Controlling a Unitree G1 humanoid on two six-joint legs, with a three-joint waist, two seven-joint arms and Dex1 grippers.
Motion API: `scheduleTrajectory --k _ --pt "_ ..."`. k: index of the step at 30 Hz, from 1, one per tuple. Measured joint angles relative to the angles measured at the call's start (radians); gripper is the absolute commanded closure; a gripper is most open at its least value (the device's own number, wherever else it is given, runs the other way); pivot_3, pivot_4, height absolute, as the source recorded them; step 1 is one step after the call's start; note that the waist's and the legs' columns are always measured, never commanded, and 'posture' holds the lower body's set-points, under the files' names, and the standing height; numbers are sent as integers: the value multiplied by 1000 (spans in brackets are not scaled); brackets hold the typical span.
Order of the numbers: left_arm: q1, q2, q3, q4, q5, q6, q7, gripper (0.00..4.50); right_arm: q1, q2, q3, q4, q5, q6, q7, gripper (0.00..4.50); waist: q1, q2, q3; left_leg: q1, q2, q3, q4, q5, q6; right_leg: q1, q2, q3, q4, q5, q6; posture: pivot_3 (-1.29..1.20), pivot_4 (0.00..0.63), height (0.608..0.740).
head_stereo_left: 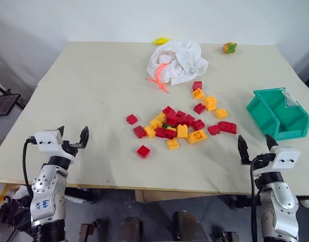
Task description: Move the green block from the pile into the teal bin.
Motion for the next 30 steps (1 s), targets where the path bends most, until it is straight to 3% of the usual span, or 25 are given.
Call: scheduleTrajectory --k 10,14,24,25,30 --pt "-19 24 -13 -3 -66 18 -98 0 -10 -24 5 10 24 -1 38 44 0 0 0 0 0 0 0 0 0 0 0 0 0 0 0 0 150 740" --pt "-16 59 -36 -20 -90 20 -178 0 -10 -24 35 8 55 2 77 837 -1 0 0 0 0 0 0 0 0 0 0 0 0 0 0 0 150 740" --pt "-21 178 -177 -18 -106 7 -502 0 7 -89 220 -75 64 44 254 4272 -1 1 0 0 0 0 -1 0 0 0 -1 0 -2 0 0 0 150 740" --pt "-22 191 -189 -17 -115 12 -540 0 14 -117 246 -81 64 45 294 4491 -1 1 0 0 0 0 -1 0 0 0 -1 0 -2 0 0 0 150 740" --pt "-27 254 -223 -17 -159 20 -715 0 59 -231 265 -84 95 50 441 4491 0 1 0 -1 0 -1 -1 0 0 1 -2 -1 -4 0 0 0 150 740"
